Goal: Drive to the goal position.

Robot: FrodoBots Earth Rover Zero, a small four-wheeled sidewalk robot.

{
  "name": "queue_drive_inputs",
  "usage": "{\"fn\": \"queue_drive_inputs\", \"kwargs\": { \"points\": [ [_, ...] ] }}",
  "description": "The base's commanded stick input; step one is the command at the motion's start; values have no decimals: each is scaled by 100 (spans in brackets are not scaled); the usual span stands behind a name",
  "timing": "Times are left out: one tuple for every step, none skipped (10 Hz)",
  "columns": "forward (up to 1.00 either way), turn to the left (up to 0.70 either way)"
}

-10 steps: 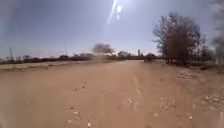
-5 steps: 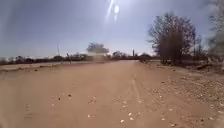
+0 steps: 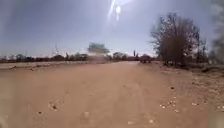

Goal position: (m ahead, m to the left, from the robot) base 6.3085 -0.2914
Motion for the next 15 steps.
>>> {"fn": "queue_drive_inputs", "kwargs": {
  "points": [
    [100,0],
    [100,0],
    [100,0],
    [100,-7],
    [100,-19],
    [100,0],
    [100,0],
    [100,0],
    [100,0],
    [100,0],
    [100,-27],
    [100,-27],
    [100,-24],
    [100,-11],
    [100,0]
  ]
}}
